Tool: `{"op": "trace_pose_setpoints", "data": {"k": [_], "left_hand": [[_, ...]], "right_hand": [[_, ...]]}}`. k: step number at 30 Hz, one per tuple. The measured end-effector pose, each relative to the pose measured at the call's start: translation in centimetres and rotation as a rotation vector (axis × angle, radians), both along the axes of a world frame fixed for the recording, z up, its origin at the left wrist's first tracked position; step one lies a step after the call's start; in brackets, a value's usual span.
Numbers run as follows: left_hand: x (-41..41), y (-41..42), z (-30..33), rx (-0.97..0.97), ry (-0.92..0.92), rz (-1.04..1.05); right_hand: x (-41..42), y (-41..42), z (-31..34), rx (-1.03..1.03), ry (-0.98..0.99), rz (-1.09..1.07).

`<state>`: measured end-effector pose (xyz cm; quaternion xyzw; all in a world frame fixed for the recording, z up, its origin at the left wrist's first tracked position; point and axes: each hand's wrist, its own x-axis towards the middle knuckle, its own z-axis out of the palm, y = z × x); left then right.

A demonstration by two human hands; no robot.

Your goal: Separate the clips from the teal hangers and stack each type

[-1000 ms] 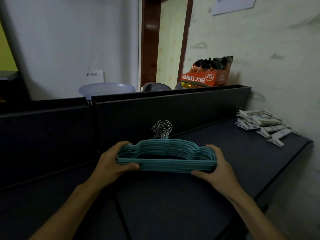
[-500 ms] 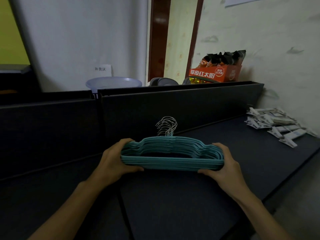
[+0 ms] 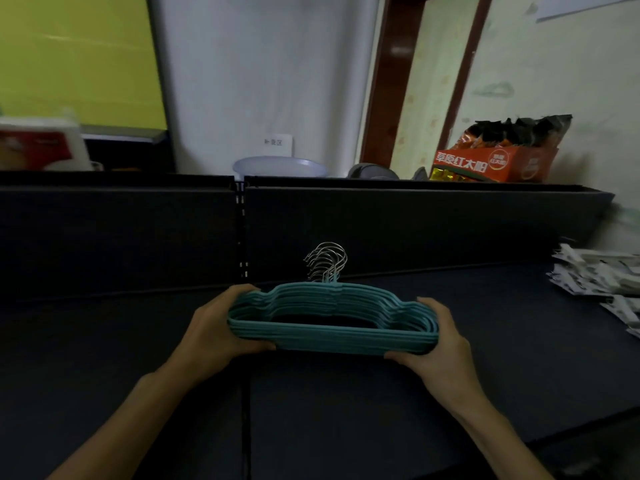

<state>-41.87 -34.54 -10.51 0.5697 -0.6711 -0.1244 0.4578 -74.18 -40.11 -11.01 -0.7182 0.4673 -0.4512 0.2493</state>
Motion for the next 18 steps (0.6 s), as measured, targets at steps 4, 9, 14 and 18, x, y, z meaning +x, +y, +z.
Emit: {"op": "trace_pose_setpoints", "data": {"k": [4, 9, 14, 18], "left_hand": [[0.7, 3.6, 0.0, 0.006, 0.0, 0.123], [2.4, 7.7, -0.3, 0.006, 0.011, 0.237], [4.9, 10.2, -0.2, 0.012, 0.015, 0.297], [7.6, 11.4, 0.0, -0.007, 0.017, 0.302]], "right_hand": [[1.4, 0.0, 0.1, 0.007, 0.008, 0.123], [4.1, 0.6, 0.1, 0.003, 0.01, 0.244], [7.5, 1.4, 0.1, 0.01, -0.001, 0.297], [10.7, 1.7, 0.0, 0.015, -0.002, 0.308]]}}
